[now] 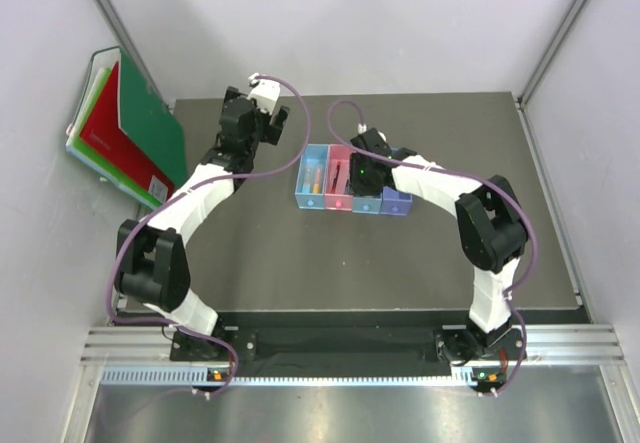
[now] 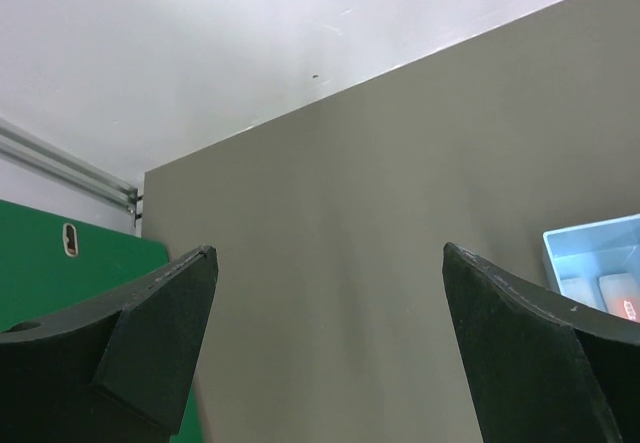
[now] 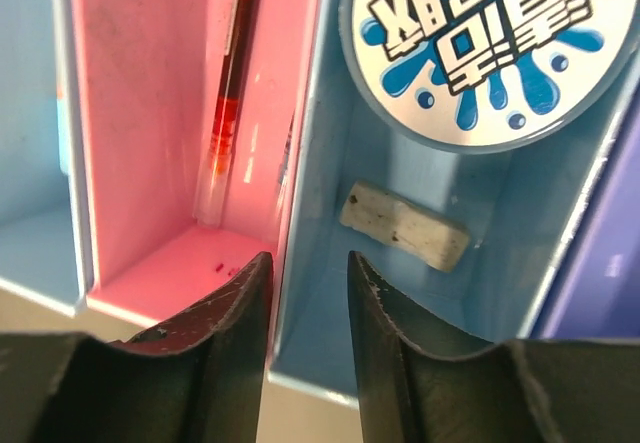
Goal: Sort the stationery into containers
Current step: Move the storage box to the center of the board.
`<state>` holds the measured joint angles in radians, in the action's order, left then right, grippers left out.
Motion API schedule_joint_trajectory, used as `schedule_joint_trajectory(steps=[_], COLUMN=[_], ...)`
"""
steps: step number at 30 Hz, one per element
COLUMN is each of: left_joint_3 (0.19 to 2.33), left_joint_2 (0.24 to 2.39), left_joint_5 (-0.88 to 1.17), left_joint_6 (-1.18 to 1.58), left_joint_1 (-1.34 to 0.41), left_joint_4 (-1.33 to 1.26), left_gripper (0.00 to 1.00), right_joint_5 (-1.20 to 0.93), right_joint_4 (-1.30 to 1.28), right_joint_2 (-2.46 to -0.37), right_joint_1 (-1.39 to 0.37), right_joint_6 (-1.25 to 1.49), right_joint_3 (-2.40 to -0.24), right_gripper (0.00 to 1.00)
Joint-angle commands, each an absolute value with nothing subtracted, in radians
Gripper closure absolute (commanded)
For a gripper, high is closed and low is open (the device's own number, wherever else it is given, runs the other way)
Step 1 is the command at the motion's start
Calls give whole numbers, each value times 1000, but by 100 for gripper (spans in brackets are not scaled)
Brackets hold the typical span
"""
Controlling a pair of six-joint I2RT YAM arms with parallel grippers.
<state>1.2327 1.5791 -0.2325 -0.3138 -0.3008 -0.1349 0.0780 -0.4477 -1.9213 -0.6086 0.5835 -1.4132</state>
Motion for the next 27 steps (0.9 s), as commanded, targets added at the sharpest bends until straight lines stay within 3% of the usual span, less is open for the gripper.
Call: schedule_joint_trajectory(steps=[1,27], left_joint_3=[1221,1275], left_joint_2=[1537,1601], left_joint_5=[-241,-259], left_joint_6=[-310,-282], left_joint_1=[-296,-304], left_joint_4=[-213,-218], left_gripper=[1,1], right_joint_5=[118,64], right_joint_4=[-453,-422], right_joint_2=[-1836,-1819], right_joint_1=[-621,-686], right_joint_6=[442,249], right_joint_3=[-1454,-1404], right_gripper=[64,63])
